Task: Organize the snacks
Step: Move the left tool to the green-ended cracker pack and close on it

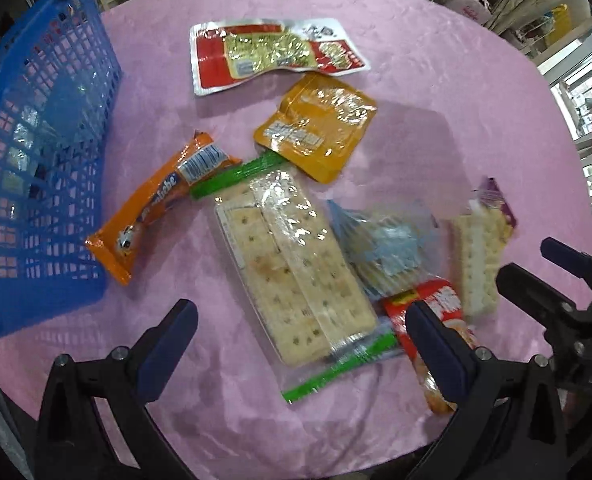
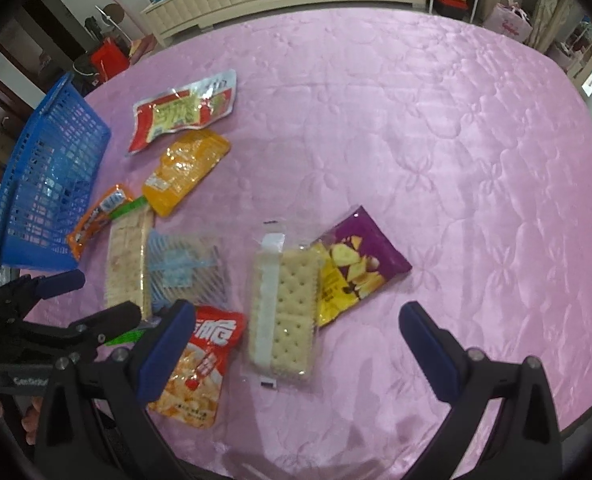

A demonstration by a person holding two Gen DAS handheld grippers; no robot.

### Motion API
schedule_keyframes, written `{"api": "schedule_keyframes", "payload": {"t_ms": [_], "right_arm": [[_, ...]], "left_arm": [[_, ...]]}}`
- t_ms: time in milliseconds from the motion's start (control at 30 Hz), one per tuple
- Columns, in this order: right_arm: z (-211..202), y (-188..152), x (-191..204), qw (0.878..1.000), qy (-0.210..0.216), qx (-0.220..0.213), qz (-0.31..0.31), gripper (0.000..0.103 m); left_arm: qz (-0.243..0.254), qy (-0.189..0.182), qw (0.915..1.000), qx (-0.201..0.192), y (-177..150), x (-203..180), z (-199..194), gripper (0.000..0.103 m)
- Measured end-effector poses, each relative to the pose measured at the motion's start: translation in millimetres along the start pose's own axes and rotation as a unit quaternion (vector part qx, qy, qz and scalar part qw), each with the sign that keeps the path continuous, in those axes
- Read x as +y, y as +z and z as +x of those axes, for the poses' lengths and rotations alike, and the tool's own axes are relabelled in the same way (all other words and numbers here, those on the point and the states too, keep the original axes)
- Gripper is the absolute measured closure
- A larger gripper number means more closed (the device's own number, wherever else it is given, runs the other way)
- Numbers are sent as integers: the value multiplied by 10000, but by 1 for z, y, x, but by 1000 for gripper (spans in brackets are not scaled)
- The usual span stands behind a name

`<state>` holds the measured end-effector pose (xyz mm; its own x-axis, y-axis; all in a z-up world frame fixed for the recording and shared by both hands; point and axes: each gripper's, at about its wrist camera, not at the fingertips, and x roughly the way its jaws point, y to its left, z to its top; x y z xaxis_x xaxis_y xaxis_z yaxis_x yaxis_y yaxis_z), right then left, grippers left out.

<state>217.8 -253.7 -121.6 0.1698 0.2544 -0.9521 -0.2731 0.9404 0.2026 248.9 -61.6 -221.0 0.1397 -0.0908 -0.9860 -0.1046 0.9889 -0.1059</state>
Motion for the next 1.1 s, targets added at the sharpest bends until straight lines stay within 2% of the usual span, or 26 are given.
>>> {"api": "schedule_keyframes", "payload": {"t_ms": [233, 433, 533, 567, 667, 700, 867, 1100], "right_arm": [[7, 2, -1, 10000, 62, 49, -12, 0], [10, 3, -1, 10000, 44, 78, 13, 0], [12, 3, -2, 9999, 42, 107, 36, 0], [12, 3, -3, 9999, 43, 118, 59, 0], [11, 2, -7, 9997, 72, 180, 175, 0], [10, 2, -8, 9996, 93, 179, 207, 0], [1, 0, -10, 9995, 130, 170, 252, 0], [-3, 0, -1, 9997, 71, 143, 161, 0]], "left_arm": [[-165, 5, 9997, 154, 6, 9, 18, 0], [-38, -47, 9999, 121, 14, 6, 25, 0], [57, -208, 9996, 170, 18, -2, 28, 11], [14, -366, 9991, 199, 18, -3, 28, 19], [-11, -508, 9985, 225, 17, -4, 25, 36], [-4, -523, 9983, 244, 16, -3, 25, 39], [71, -534, 9983, 230, 10, 1, 21, 40], [239, -617, 9978, -22, -5, 3, 4, 47]]}}
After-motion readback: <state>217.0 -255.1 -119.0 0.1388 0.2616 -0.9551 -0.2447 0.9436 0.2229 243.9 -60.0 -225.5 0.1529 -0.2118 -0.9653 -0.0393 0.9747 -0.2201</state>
